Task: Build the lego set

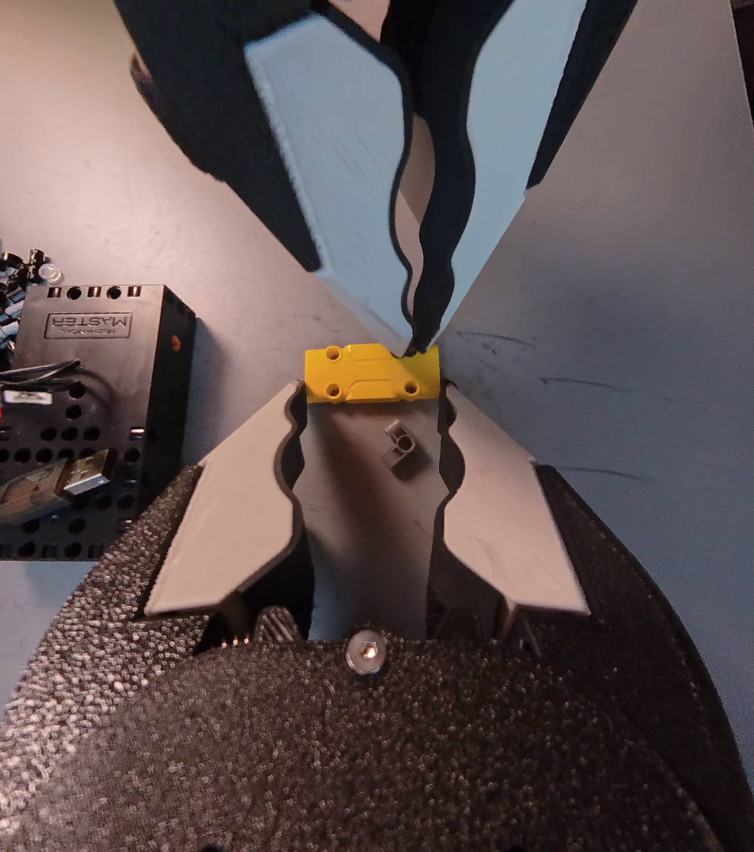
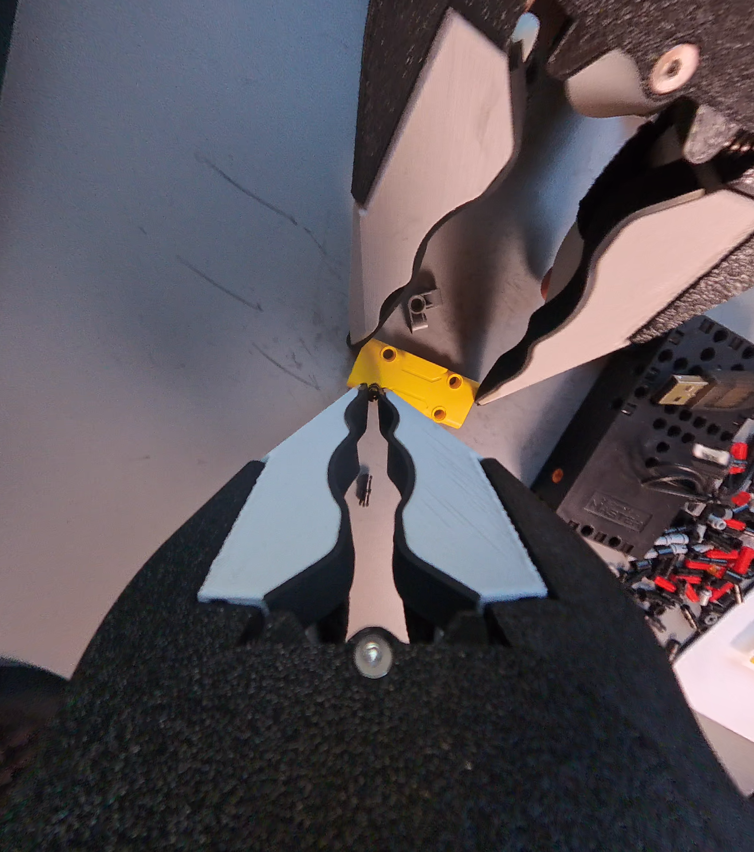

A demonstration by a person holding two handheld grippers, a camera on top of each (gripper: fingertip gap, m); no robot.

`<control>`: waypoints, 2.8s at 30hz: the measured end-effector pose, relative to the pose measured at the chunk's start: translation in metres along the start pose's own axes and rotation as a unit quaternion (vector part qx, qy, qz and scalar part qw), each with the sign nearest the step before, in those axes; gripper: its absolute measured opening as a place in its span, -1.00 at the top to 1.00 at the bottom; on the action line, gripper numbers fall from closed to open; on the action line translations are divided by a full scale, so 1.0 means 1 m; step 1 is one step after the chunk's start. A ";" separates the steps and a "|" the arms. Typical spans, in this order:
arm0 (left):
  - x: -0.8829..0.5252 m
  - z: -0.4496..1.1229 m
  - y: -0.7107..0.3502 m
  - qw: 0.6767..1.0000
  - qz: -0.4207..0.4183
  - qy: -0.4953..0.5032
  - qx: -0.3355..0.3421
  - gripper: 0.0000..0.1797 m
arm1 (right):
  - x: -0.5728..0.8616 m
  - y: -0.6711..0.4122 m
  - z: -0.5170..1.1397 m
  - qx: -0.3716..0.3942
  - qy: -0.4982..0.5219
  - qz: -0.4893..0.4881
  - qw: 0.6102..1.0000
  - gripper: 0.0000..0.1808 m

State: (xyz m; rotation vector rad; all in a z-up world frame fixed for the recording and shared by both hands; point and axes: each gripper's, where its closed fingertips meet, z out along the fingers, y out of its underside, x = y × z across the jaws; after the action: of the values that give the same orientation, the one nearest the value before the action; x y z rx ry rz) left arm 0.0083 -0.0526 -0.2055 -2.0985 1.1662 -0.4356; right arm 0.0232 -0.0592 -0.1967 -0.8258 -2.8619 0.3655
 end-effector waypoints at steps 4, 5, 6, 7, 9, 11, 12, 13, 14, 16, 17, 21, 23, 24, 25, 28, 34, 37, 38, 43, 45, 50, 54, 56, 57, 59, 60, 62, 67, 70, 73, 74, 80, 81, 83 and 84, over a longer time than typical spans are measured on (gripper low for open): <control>0.002 -0.001 0.001 1.000 -0.007 0.003 0.001 0.37 | -0.001 -0.001 0.004 0.006 -0.005 -0.003 1.000 0.98; 0.002 -0.001 0.001 1.000 -0.008 0.003 0.000 0.37 | -0.001 -0.001 0.004 0.008 -0.005 -0.001 1.000 0.98; 0.002 -0.001 0.001 1.000 -0.008 0.003 0.000 0.37 | -0.001 -0.002 0.004 0.010 -0.004 0.003 1.000 0.97; 0.002 -0.001 0.001 1.000 -0.008 0.003 0.000 0.37 | -0.001 -0.002 0.004 0.013 -0.004 0.008 1.000 0.97; 0.002 -0.001 0.001 1.000 -0.005 0.002 0.000 0.37 | -0.001 -0.002 0.004 0.026 -0.004 0.027 0.999 0.97; 0.002 -0.001 0.001 1.000 -0.005 0.000 0.000 0.37 | -0.001 -0.002 0.004 0.043 0.012 0.029 0.999 0.96; 0.002 -0.001 0.001 1.000 -0.004 -0.001 -0.001 0.37 | 0.000 -0.001 0.004 0.047 0.024 0.029 0.998 0.95; 0.002 -0.001 0.001 1.000 -0.004 -0.001 -0.001 0.37 | -0.001 0.001 0.003 0.047 0.025 0.034 0.998 0.84; 0.002 -0.001 0.001 1.000 -0.005 -0.001 -0.001 0.37 | -0.002 0.001 0.003 0.052 0.024 0.045 0.997 0.78; 0.002 -0.001 0.001 1.000 -0.006 0.000 0.000 0.37 | -0.002 -0.001 -0.001 0.065 0.030 0.060 0.996 0.78; 0.002 -0.001 0.001 1.000 -0.006 0.000 0.000 0.37 | 0.000 0.001 -0.004 0.065 0.039 0.063 0.995 0.78; 0.001 -0.001 0.002 1.000 -0.005 -0.005 -0.001 0.37 | 0.003 0.023 -0.019 0.062 0.066 0.095 0.991 0.83; 0.000 -0.001 0.002 1.000 -0.007 -0.008 -0.001 0.37 | 0.000 0.041 -0.020 0.058 0.065 0.120 0.989 0.85; -0.001 -0.001 0.002 1.000 -0.008 -0.010 -0.001 0.37 | 0.000 0.047 -0.019 0.061 0.065 0.133 0.987 0.85; -0.002 -0.001 0.002 1.000 -0.011 -0.013 -0.001 0.37 | -0.001 0.051 -0.017 0.068 0.065 0.145 0.985 0.85; -0.007 -0.001 0.002 0.999 -0.027 -0.028 -0.002 0.37 | -0.003 0.052 -0.011 0.108 0.057 0.180 0.976 0.85; -0.006 -0.003 0.000 0.996 -0.084 -0.032 -0.001 0.36 | -0.003 0.054 -0.006 0.150 0.061 0.217 0.963 0.91; 0.006 -0.009 -0.004 0.995 -0.096 0.008 0.002 0.36 | -0.004 0.054 -0.006 0.152 0.077 0.213 0.962 0.95; 0.009 -0.013 -0.006 0.995 -0.096 0.022 0.008 0.36 | -0.005 0.054 -0.006 0.152 0.081 0.212 0.962 0.97; 0.019 -0.022 0.004 0.992 -0.101 0.076 -0.008 0.36 | -0.009 0.053 -0.006 0.150 0.099 0.208 0.961 0.97; 0.020 -0.021 0.005 0.992 -0.099 0.080 -0.009 0.36 | -0.012 0.053 -0.007 0.150 0.102 0.208 0.961 0.97; 0.009 -0.011 -0.002 0.997 -0.078 0.014 -0.006 0.36 | -0.015 0.050 -0.010 0.152 0.113 0.209 0.960 0.97; -0.001 0.000 -0.012 0.997 -0.054 -0.050 -0.009 0.36 | -0.014 0.050 -0.013 0.152 0.126 0.210 0.958 0.97; -0.004 0.005 -0.017 0.996 -0.052 -0.066 -0.005 0.36 | -0.013 0.049 -0.013 0.153 0.129 0.213 0.956 0.97; -0.005 0.006 -0.020 0.996 -0.053 -0.069 0.000 0.36 | -0.013 0.049 -0.013 0.153 0.130 0.214 0.956 0.97; -0.005 0.008 -0.027 0.996 -0.057 -0.072 0.016 0.37 | -0.014 0.048 -0.013 0.155 0.134 0.214 0.955 0.97; -0.006 0.008 -0.030 0.995 -0.057 -0.076 0.024 0.37 | -0.015 0.048 -0.013 0.156 0.135 0.215 0.954 0.97; -0.009 0.010 -0.029 0.994 -0.062 -0.084 0.018 0.37 | -0.016 0.050 -0.014 0.157 0.137 0.218 0.953 0.97; -0.003 0.014 -0.015 0.995 -0.074 -0.062 -0.013 0.33 | -0.018 0.053 -0.015 0.158 0.143 0.224 0.951 0.97; 0.004 0.008 -0.007 0.996 -0.078 -0.036 -0.028 0.34 | -0.019 0.055 -0.016 0.160 0.145 0.226 0.950 0.97; 0.014 -0.003 -0.001 0.996 -0.079 0.007 -0.033 0.49 | -0.020 0.053 -0.021 0.170 0.148 0.228 0.947 0.97; 0.018 -0.008 -0.004 0.997 -0.074 0.026 -0.024 0.52 | -0.021 0.050 -0.023 0.178 0.149 0.227 0.946 0.97; 0.025 -0.022 -0.043 0.992 -0.041 0.063 0.099 0.60 | -0.020 0.008 -0.043 0.227 0.154 0.172 0.946 0.97; 0.029 -0.023 -0.048 0.989 -0.047 0.082 0.115 0.64 | -0.020 0.001 -0.046 0.230 0.157 0.158 0.947 0.97; 0.035 -0.028 -0.058 0.978 -0.076 0.122 0.152 0.75 | -0.018 -0.009 -0.048 0.228 0.165 0.133 0.950 0.97; 0.036 -0.032 -0.061 0.972 -0.092 0.135 0.167 0.79 | -0.018 -0.013 -0.048 0.225 0.169 0.123 0.952 0.97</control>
State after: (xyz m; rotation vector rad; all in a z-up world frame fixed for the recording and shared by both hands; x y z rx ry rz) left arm 0.0465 -0.0734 -0.1414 -1.8952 0.9664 -0.9595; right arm 0.0414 -0.0701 -0.1481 -1.0310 -2.2387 0.7852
